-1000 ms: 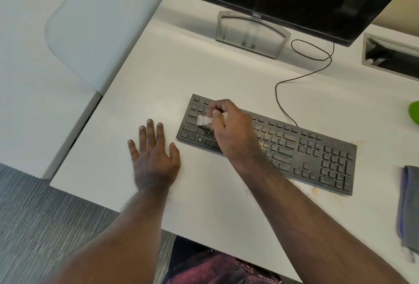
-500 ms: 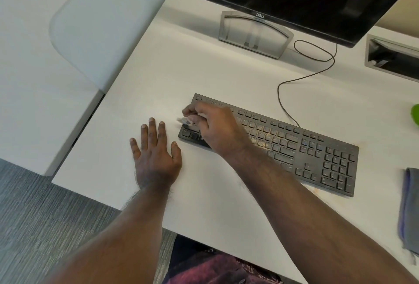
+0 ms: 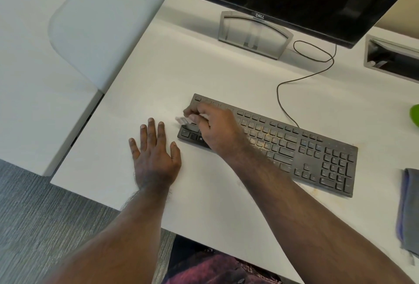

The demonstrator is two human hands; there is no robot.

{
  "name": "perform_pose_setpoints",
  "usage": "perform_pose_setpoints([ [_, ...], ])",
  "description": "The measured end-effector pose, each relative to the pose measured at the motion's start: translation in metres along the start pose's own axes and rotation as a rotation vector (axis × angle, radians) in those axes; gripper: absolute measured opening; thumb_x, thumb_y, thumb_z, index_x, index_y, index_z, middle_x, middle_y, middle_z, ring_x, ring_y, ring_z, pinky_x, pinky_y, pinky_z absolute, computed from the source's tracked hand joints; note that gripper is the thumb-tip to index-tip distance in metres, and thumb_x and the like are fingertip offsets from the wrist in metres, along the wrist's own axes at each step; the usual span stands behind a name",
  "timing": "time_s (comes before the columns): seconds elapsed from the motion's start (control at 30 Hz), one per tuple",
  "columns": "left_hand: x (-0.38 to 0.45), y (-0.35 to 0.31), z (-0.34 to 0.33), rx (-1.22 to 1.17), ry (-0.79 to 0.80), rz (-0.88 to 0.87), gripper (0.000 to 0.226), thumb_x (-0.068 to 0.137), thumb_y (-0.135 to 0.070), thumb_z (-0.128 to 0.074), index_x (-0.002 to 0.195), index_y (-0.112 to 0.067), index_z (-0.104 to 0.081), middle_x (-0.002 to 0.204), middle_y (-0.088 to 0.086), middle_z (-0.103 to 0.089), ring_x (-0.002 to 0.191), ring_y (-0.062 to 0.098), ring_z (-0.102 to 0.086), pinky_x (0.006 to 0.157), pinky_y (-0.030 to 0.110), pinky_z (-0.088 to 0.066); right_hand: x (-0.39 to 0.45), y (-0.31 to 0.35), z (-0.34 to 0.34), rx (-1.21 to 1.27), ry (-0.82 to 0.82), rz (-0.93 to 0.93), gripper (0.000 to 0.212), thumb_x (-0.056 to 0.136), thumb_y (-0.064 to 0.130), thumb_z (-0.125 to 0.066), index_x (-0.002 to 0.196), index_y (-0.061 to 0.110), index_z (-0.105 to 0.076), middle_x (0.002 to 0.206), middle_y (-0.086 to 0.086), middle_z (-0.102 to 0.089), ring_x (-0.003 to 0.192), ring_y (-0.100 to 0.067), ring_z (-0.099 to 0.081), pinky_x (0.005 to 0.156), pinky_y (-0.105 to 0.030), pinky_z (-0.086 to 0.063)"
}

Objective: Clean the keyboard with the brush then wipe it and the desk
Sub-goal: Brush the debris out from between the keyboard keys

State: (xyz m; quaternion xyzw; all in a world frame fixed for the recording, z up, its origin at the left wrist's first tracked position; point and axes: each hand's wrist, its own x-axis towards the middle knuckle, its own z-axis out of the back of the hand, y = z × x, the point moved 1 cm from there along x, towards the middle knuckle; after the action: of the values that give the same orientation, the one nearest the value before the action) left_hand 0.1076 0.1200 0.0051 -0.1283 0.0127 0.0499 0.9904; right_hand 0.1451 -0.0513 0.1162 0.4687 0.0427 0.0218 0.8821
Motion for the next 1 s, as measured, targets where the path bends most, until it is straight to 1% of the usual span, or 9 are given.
perform_pose_setpoints([
  [0.17,0.001,-0.001,0.001,-0.001,0.015,0.002,0.074,0.095,-0.046,-0.025,0.163,-0.018,-0.022,0.172,0.002,-0.009,0.158,0.023,-0.007,0.127,0.052,-0.001,-0.002,-0.003,0.029,0.127,-0.161,-0.037,0.016,0.098,0.018,-0.056,0.106,0.022,-0.069,0.093,0.012,-0.072,0.059,-0.006,-0.060,0.051,-0.023,-0.048],
  [0.3,0.001,0.001,0.001,-0.007,0.021,0.007,0.073,0.095,-0.045,-0.027,0.163,-0.018,-0.021,0.172,0.002,-0.009,0.158,0.023,-0.007,0.127,0.052,-0.001,-0.014,-0.027,0.069,0.148,-0.237,-0.143,0.016,0.097,0.017,-0.058,0.104,0.027,-0.068,0.095,0.012,-0.073,0.087,-0.003,-0.070,0.070,-0.021,-0.056],
  [0.4,0.000,0.002,0.000,-0.009,0.018,0.004,0.073,0.095,-0.044,-0.027,0.163,-0.018,-0.022,0.172,0.003,-0.009,0.158,0.023,-0.007,0.127,0.053,-0.002,-0.032,-0.050,0.093,0.066,-0.230,-0.218,0.016,0.096,0.018,-0.061,0.101,0.030,-0.070,0.092,0.013,-0.075,0.090,-0.006,-0.070,0.080,-0.035,-0.060],
  [0.47,0.000,0.001,-0.001,-0.016,0.009,0.003,0.072,0.095,-0.044,-0.027,0.162,-0.017,-0.024,0.171,0.003,-0.011,0.158,0.024,-0.009,0.127,0.054,-0.003,-0.046,-0.058,0.104,0.011,-0.256,-0.240,0.015,0.095,0.019,-0.061,0.098,0.031,-0.070,0.091,0.015,-0.074,0.089,-0.004,-0.069,0.083,-0.032,-0.058],
  [0.57,0.001,0.001,-0.001,-0.018,0.008,0.003,0.072,0.095,-0.044,-0.027,0.162,-0.017,-0.024,0.171,0.004,-0.012,0.158,0.025,-0.009,0.127,0.054,-0.003,-0.057,-0.056,0.107,-0.086,-0.269,-0.234,0.018,0.095,0.017,-0.062,0.091,0.032,-0.070,0.086,0.017,-0.071,0.074,-0.003,-0.064,0.063,-0.010,-0.047],
  [0.67,0.000,0.001,0.000,-0.011,0.023,0.005,0.073,0.095,-0.044,-0.026,0.162,-0.017,-0.023,0.171,0.003,-0.010,0.158,0.024,-0.008,0.127,0.053,-0.002,-0.055,-0.049,0.096,-0.092,-0.226,-0.202,0.018,0.094,0.015,-0.063,0.091,0.030,-0.072,0.076,0.018,-0.067,0.053,-0.002,-0.054,0.047,-0.013,-0.039],
  [0.77,0.000,0.001,0.001,-0.004,0.030,0.006,0.073,0.095,-0.045,-0.026,0.163,-0.018,-0.021,0.172,0.003,-0.008,0.158,0.023,-0.005,0.127,0.052,0.000,-0.044,-0.042,0.078,-0.058,-0.162,-0.153,0.017,0.094,0.015,-0.063,0.091,0.028,-0.071,0.077,0.016,-0.068,0.050,0.002,-0.052,0.047,-0.010,-0.034],
  [0.87,0.001,0.001,0.002,-0.006,0.034,0.007,0.073,0.095,-0.045,-0.026,0.163,-0.018,-0.020,0.172,0.003,-0.007,0.158,0.023,-0.005,0.127,0.052,0.000,-0.033,-0.035,0.064,-0.033,-0.135,-0.090,0.017,0.094,0.014,-0.063,0.094,0.028,-0.072,0.087,0.019,-0.070,0.071,0.003,-0.059,0.063,-0.017,-0.044],
  [1.0,0.001,0.000,0.002,0.002,0.033,0.005,0.073,0.095,-0.045,-0.027,0.163,-0.018,-0.020,0.172,0.002,-0.007,0.158,0.023,-0.005,0.127,0.053,-0.001,-0.031,-0.029,0.077,-0.064,-0.158,-0.094,0.016,0.094,0.015,-0.063,0.095,0.028,-0.073,0.085,0.018,-0.070,0.056,0.004,-0.055,0.053,-0.013,-0.040],
])
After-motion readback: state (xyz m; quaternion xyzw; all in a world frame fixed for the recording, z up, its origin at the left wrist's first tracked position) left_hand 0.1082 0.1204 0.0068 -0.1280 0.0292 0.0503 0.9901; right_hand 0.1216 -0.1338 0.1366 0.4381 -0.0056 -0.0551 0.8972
